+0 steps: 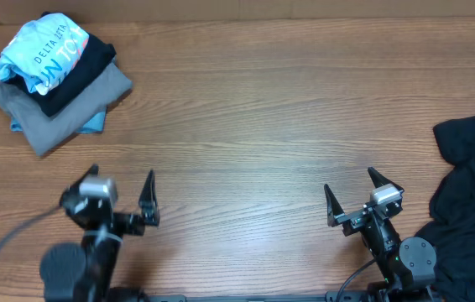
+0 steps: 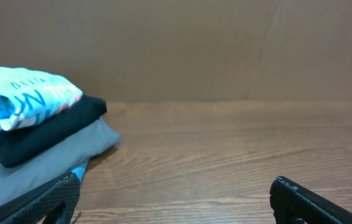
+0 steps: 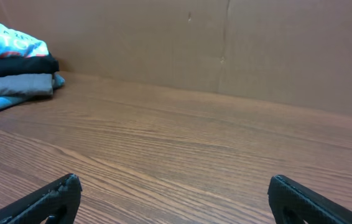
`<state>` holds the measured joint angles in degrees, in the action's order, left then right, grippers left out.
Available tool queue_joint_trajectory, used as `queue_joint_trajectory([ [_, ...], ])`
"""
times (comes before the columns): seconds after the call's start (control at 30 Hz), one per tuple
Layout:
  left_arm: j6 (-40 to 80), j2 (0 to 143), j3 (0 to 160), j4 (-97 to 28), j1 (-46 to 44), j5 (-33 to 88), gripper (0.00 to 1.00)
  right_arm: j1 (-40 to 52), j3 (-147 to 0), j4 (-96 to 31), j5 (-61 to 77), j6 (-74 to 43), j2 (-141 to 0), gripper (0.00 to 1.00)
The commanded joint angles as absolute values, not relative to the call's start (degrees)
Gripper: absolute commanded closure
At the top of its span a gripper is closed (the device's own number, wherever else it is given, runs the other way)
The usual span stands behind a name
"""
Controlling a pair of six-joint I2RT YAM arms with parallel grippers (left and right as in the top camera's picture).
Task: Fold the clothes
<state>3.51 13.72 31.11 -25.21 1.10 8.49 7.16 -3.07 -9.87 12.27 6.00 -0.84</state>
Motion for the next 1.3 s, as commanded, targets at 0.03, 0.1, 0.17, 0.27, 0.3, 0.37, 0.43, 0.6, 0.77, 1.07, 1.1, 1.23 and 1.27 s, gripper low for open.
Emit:
queue_joint_trajectory([
  [0.03,4.27,3.25,25.21,-24.56,0.71,7.05,0.0,7.01,-2.96,-9.52,12.69,5.58,-0.16,0.0],
  [0.1,4.29,0.8,22.83,-24.53,0.71,7.07,0.0,7.01,-2.96,-9.52,12.67,5.58,-0.16,0.0],
  [0.17,4.38,0.19,20.62,-24.32,0.71,7.18,0.0,7.01,-2.96,-9.52,12.69,5.58,-0.16,0.0],
  [0.27,5.65,0.21,16.34,-21.71,0.71,7.53,0.0,7.01,-2.96,-9.52,12.67,5.58,-0.16,0.0],
  [0.3,6.07,0.19,14.96,-20.58,0.71,7.51,0.0,7.01,-2.96,-9.52,12.67,5.58,-0.16,0.0],
  [0.37,6.04,0.19,11.49,-17.37,0.71,7.51,0.0,7.01,-2.96,-9.52,12.69,5.58,-0.16,0.0],
  [0.43,6.07,0.19,8.73,-14.79,0.71,7.51,0.0,7.01,-2.96,-9.52,12.67,5.58,-0.16,0.0],
  [0.6,7.73,0.19,4.36,-14.33,0.71,7.29,0.0,7.01,-2.96,-9.52,12.67,5.58,-0.16,0.0],
  [0.77,7.75,0.23,3.95,-12.78,0.71,7.07,0.0,7.01,-2.96,-9.54,12.67,5.58,-0.16,0.0],
  [1.07,7.75,0.25,3.97,-12.82,0.71,7.05,0.0,7.01,-2.96,-9.52,12.67,5.58,-0.16,0.0],
  [1.1,7.75,0.25,3.97,-12.82,0.71,7.07,0.0,7.01,-2.96,-9.52,12.69,5.58,-0.16,0.0],
  [1.23,7.75,0.25,3.97,-12.82,0.71,7.05,0.0,7.01,-2.96,-9.52,12.67,5.58,-0.16,0.0],
  [1.27,7.75,0.25,3.97,-12.82,0.71,7.07,0.0,7.01,-2.96,-9.52,12.67,5.58,-0.16,0.0],
])
